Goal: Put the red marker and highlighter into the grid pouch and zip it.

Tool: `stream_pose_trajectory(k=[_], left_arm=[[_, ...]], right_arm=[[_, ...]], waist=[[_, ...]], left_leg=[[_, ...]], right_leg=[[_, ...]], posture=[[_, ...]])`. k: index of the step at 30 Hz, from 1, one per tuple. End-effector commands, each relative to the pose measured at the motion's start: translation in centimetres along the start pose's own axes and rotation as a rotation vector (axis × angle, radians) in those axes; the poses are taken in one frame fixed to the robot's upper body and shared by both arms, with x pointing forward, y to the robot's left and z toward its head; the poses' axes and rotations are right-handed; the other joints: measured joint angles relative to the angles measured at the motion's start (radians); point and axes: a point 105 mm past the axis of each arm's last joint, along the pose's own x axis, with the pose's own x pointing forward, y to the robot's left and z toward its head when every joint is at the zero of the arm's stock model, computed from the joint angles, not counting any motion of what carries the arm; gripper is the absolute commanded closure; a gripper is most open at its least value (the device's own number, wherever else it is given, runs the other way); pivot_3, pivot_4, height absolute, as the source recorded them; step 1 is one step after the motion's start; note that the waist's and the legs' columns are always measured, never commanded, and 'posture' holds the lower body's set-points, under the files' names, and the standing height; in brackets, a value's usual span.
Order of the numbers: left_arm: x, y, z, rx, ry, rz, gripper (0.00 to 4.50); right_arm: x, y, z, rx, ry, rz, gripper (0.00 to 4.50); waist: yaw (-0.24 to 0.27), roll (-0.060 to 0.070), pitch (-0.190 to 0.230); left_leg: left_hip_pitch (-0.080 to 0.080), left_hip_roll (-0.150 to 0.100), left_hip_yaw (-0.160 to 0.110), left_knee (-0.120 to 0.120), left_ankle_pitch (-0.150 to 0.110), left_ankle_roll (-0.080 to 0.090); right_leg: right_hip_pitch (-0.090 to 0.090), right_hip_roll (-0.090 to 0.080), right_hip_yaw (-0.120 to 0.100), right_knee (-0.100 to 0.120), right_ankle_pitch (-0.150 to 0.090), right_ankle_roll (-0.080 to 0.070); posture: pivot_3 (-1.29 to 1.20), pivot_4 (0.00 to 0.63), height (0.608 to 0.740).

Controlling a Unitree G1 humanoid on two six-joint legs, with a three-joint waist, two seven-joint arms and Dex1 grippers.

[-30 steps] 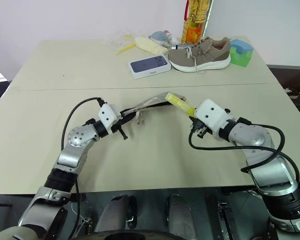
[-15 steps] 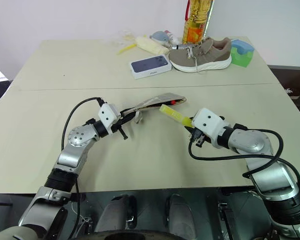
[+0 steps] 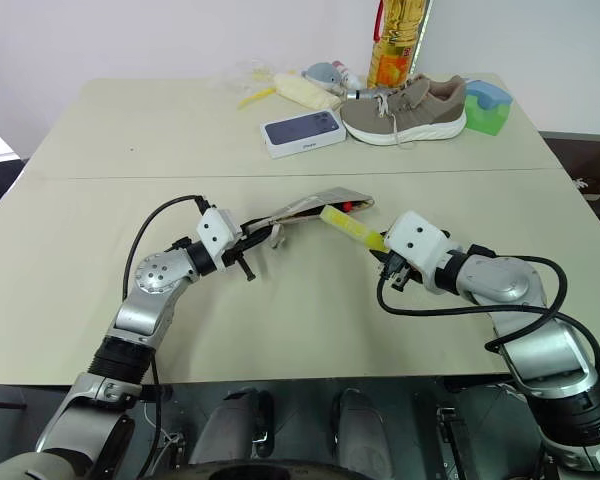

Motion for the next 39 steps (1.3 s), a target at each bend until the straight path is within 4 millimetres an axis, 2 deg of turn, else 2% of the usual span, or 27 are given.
stream_pose_trajectory(k=[1, 12, 16, 23, 31, 34, 35, 36, 38, 39], left_arm=[[0.0, 0.1, 1.4, 0.040, -0.055, -0.011, 4.50], [-0.1, -0.9, 1.5, 0.076, -0.056, -0.079, 4.50], [0.1, -1.7, 1.8, 0.096, -0.064, -0.122, 4.50], [0.7, -3.3, 2.3, 0.120, -0.077, -0.225, 4.50], [1.1, -4.0, 2.9, 0.102, -0.094, -0.259, 4.50], [1.0, -3.9, 2.9, 0.088, -0.089, -0.253, 4.50], [1.0, -3.9, 2.8, 0.084, -0.086, -0.250, 4.50], [1.0, -3.7, 2.8, 0.078, -0.084, -0.245, 4.50], [0.9, -3.5, 2.7, 0.066, -0.081, -0.231, 4.50], [1.0, -3.2, 2.8, 0.053, -0.083, -0.218, 4.50]], right_arm=[[-0.6, -1.1, 0.4, -0.034, 0.010, -0.035, 3.63], [-1.2, -1.4, 0.9, -0.133, 0.064, 0.002, 3.63], [-1.4, -1.2, 1.5, -0.238, 0.085, 0.046, 3.63], [-0.7, 0.0, 2.5, -0.477, 0.136, 0.143, 3.63], [1.0, 1.6, 4.3, -0.526, 0.084, 0.176, 3.63], [1.0, 1.4, 4.3, -0.522, 0.082, 0.164, 3.63], [0.9, 1.1, 4.4, -0.524, 0.083, 0.156, 2.61], [0.8, 0.8, 4.5, -0.533, 0.080, 0.141, 2.29], [0.5, -0.1, 5.2, -0.525, 0.055, 0.096, 1.32], [0.3, -0.5, 5.6, -0.504, 0.033, 0.078, 1.32]], waist=[[0.000, 0.000, 0.000], [0.000, 0.000, 0.000], [0.000, 0.000, 0.000], [-0.001, 0.000, 0.000], [-0.001, 0.000, 0.000], [0.000, 0.000, 0.000], [0.000, 0.000, 0.000], [0.000, 0.000, 0.000], [0.000, 0.000, 0.000], [0.000, 0.000, 0.000]], left_leg=[[0.000, 0.000, 0.000, 0.000, 0.000, 0.000], [0.000, 0.000, 0.000, 0.000, 0.000, 0.000], [0.000, 0.000, 0.000, 0.000, 0.000, 0.000], [0.000, 0.000, 0.000, 0.000, 0.000, 0.000], [0.000, 0.000, 0.000, 0.001, 0.000, 0.000], [0.000, 0.000, 0.000, 0.001, 0.000, 0.000], [0.000, 0.000, 0.000, 0.001, 0.000, 0.000], [0.000, 0.000, 0.000, 0.001, 0.000, 0.000], [0.000, 0.000, 0.000, 0.001, 0.000, 0.000], [0.000, 0.000, 0.000, 0.001, 0.000, 0.000]], right_leg=[[0.000, 0.000, 0.000, 0.000, 0.000, 0.000], [0.000, 0.000, 0.000, 0.000, 0.000, 0.000], [0.000, 0.000, 0.000, 0.000, 0.000, 0.000], [0.000, 0.000, 0.000, 0.000, 0.000, 0.000], [0.000, 0.000, 0.000, 0.000, 0.000, 0.000], [0.000, 0.000, 0.000, 0.000, 0.000, 0.000], [0.000, 0.000, 0.000, 0.000, 0.000, 0.000], [0.000, 0.000, 0.000, 0.000, 0.000, 0.000], [0.000, 0.000, 0.000, 0.000, 0.000, 0.000], [0.000, 0.000, 0.000, 0.000, 0.000, 0.000]], posture=[[0.00, 0.150, 0.724], [0.00, 0.150, 0.724], [0.00, 0.150, 0.724], [0.00, 0.150, 0.724], [0.00, 0.150, 0.724], [0.00, 0.150, 0.724], [0.00, 0.150, 0.724], [0.00, 0.150, 0.724], [0.00, 0.150, 0.724], [0.00, 0.150, 0.724]])
